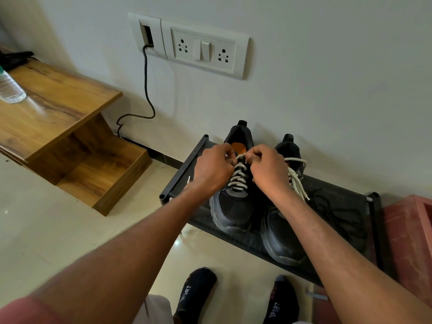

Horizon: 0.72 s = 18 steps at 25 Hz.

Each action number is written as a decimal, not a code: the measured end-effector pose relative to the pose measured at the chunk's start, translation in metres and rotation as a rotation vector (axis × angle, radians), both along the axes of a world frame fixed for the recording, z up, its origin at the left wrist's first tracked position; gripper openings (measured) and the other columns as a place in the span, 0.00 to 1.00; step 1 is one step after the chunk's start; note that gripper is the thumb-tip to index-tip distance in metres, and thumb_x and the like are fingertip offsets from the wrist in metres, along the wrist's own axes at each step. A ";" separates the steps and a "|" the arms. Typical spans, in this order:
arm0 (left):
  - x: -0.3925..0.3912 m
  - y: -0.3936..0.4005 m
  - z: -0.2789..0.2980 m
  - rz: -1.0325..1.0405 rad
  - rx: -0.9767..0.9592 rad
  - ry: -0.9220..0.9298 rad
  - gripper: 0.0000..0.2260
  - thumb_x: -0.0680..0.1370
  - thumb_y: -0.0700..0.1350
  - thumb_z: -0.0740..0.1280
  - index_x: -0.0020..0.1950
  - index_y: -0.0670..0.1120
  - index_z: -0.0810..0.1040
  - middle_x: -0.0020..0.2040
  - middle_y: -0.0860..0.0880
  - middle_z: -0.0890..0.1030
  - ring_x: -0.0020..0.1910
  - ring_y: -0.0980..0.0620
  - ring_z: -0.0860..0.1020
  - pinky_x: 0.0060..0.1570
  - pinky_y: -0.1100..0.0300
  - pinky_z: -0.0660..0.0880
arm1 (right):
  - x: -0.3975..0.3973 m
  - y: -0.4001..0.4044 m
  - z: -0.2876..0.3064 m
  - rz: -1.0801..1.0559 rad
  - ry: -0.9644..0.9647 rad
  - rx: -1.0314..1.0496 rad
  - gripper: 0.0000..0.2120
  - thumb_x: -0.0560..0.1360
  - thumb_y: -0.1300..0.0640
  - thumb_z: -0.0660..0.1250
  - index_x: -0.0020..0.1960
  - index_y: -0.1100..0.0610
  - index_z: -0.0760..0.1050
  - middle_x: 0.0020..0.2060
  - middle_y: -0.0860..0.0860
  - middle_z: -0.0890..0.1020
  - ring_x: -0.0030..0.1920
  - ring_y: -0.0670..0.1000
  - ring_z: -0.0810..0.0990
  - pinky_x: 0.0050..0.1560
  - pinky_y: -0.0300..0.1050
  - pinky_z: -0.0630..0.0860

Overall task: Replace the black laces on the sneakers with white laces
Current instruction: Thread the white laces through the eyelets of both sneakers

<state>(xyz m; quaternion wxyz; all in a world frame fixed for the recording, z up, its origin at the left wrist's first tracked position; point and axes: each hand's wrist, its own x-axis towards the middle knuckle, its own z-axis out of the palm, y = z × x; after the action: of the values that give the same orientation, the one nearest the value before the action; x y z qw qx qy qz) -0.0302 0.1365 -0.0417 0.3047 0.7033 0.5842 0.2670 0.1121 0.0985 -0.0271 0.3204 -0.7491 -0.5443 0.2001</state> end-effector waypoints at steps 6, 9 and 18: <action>-0.002 -0.002 0.002 0.009 0.012 -0.027 0.05 0.78 0.46 0.72 0.45 0.55 0.78 0.41 0.54 0.82 0.40 0.51 0.82 0.44 0.46 0.83 | 0.006 -0.001 -0.001 0.021 0.050 0.004 0.03 0.77 0.59 0.76 0.47 0.51 0.85 0.39 0.44 0.85 0.40 0.48 0.85 0.49 0.54 0.85; -0.001 -0.003 0.005 0.015 0.012 -0.023 0.05 0.79 0.47 0.73 0.46 0.55 0.79 0.41 0.54 0.82 0.39 0.53 0.82 0.44 0.49 0.82 | 0.001 0.000 -0.002 0.005 -0.008 0.030 0.02 0.80 0.56 0.73 0.48 0.53 0.82 0.38 0.45 0.83 0.38 0.50 0.84 0.46 0.55 0.84; 0.005 -0.005 0.008 0.057 -0.019 -0.006 0.09 0.78 0.40 0.66 0.43 0.54 0.75 0.41 0.53 0.81 0.41 0.48 0.81 0.43 0.45 0.82 | 0.002 -0.003 0.001 0.047 -0.057 0.006 0.06 0.84 0.57 0.65 0.53 0.52 0.81 0.41 0.48 0.84 0.40 0.52 0.85 0.48 0.56 0.84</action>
<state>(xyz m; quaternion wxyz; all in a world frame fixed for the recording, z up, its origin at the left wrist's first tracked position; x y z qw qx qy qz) -0.0248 0.1313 -0.0338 0.3052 0.6827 0.6056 0.2722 0.1140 0.0959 -0.0262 0.3023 -0.7405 -0.5711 0.1846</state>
